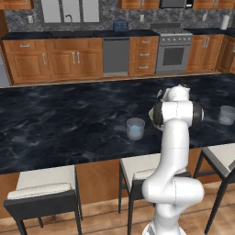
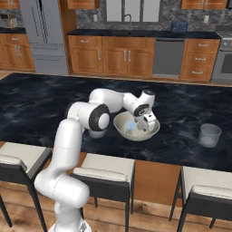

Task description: There are four ice cubes in the ice bowl. Place two ice cubes in each glass of water.

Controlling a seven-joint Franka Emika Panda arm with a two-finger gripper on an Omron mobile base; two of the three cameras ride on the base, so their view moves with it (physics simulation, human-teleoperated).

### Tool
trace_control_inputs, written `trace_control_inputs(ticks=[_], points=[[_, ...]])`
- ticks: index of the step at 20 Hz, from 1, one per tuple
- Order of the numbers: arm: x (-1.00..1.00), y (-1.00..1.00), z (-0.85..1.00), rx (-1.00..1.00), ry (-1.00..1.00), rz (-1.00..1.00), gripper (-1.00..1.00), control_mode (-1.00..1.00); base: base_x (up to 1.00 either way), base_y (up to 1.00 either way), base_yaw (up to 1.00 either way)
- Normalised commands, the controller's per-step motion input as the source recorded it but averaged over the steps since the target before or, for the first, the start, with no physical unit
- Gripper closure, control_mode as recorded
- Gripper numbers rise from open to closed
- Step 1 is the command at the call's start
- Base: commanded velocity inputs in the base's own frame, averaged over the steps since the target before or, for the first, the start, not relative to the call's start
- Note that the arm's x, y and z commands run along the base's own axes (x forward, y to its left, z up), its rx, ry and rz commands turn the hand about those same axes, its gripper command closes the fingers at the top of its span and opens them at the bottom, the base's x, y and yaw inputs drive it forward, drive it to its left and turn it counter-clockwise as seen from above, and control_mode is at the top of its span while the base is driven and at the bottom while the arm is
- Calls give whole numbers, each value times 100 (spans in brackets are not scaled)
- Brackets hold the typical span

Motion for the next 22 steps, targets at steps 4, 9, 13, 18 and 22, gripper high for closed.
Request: trace_control_inputs(ticks=[4, 9, 13, 18, 22], points=[[11, -2, -9, 0, -2, 0, -100, -100, 0, 0, 0], [4, -6, -4, 0, -3, 0, -100, -100, 0, 0, 0], [0, -6, -1, 0, -2, 0, -100, -100, 0, 0, 0], [0, -2, -1, 0, -2, 0, -100, -100, 0, 0, 0], [3, 0, -4, 0, 0, 0, -100, -100, 0, 0, 0]])
